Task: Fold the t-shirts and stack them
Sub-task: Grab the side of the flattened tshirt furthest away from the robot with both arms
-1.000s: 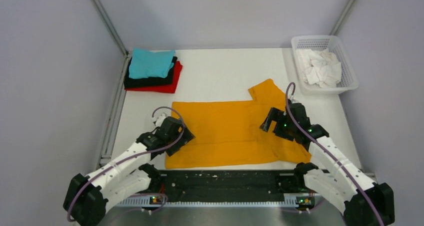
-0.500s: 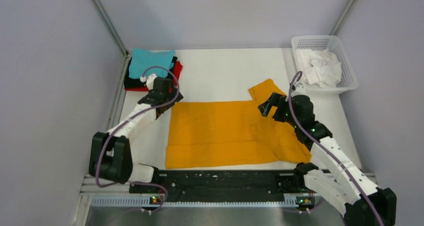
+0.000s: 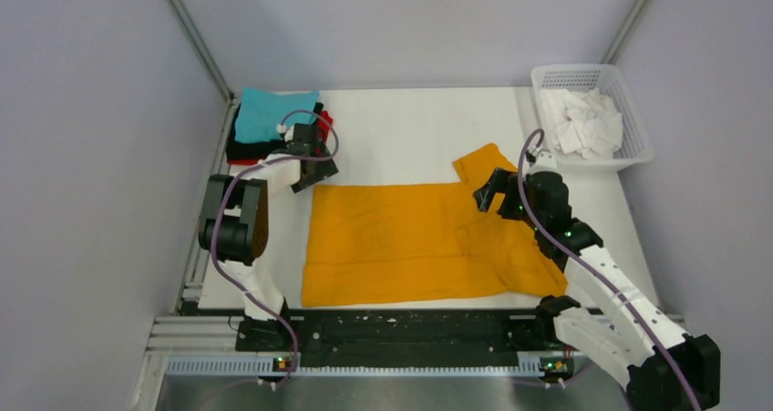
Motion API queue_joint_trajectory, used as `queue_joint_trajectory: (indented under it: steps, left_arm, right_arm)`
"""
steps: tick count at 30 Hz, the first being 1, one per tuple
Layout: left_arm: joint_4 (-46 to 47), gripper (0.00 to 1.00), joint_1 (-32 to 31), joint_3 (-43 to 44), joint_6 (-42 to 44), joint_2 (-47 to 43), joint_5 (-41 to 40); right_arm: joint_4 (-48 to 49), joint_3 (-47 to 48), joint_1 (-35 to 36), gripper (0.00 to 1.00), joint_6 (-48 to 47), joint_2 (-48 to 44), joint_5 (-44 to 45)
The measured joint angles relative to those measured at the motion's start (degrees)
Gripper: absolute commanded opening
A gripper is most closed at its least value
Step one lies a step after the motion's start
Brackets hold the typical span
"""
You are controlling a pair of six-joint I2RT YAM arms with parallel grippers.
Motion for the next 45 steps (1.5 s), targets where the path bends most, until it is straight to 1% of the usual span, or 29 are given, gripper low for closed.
queue_joint_trajectory:
  steps: [5,11,18,23,27,29,30,31,32,40,45]
  left_arm:
    - [-1.2,0.62,0.1,0.7,0.4,0.4,2.0]
    - [-2.6,0.5,0.2,0.7,0.7,0.4,2.7]
    - [-4.3,0.4,-0.3,0.7,0.9,0.2,2.6]
    - [-7.0,0.39,-1.0,1.4,1.1,0.1,2.8]
    - [-9.1,0.33,-1.6,1.6,1.4,0.0,2.7]
    - [-9.7,0.25,-1.7,1.6,1.4,0.0,2.6]
    - [-9.9,0.2,-1.7,1.6,1.4,0.0,2.5]
    - [-10.0,0.12,-1.7,1.6,1.4,0.0,2.5]
    - [-10.2,0.0,-1.7,1.6,1.4,0.0,2.5]
    - [-10.6,0.0,-1.8,1.8,1.4,-0.1,2.4]
    - [-12.7,0.0,-2.0,1.9,1.2,-1.7,1.1]
  right_arm:
    - [0.0,-0.7,0.0,0.99,-0.7,0.2,1.4]
    - [-0.2,-0.7,0.0,0.99,-0.8,0.6,2.1]
    - [-0.1,-0.7,0.0,0.99,-0.8,0.8,2.6]
    - [-0.3,-0.7,0.0,0.99,-1.0,0.8,3.8]
    - [-0.5,-0.7,0.0,0.99,-1.2,0.8,4.9]
    - [-0.5,-0.7,0.0,0.99,-1.2,0.8,5.2]
    - [-0.5,-0.7,0.0,0.99,-1.2,0.8,5.3]
    - [-0.5,-0.7,0.0,0.99,-1.2,0.9,5.3]
    - [-0.5,-0.7,0.0,0.99,-1.2,1.0,5.4]
    - [-0.5,-0.7,0.0,0.99,-0.9,2.4,7.0]
    - [-1.2,0.8,0.0,0.99,0.9,5.7,9.0]
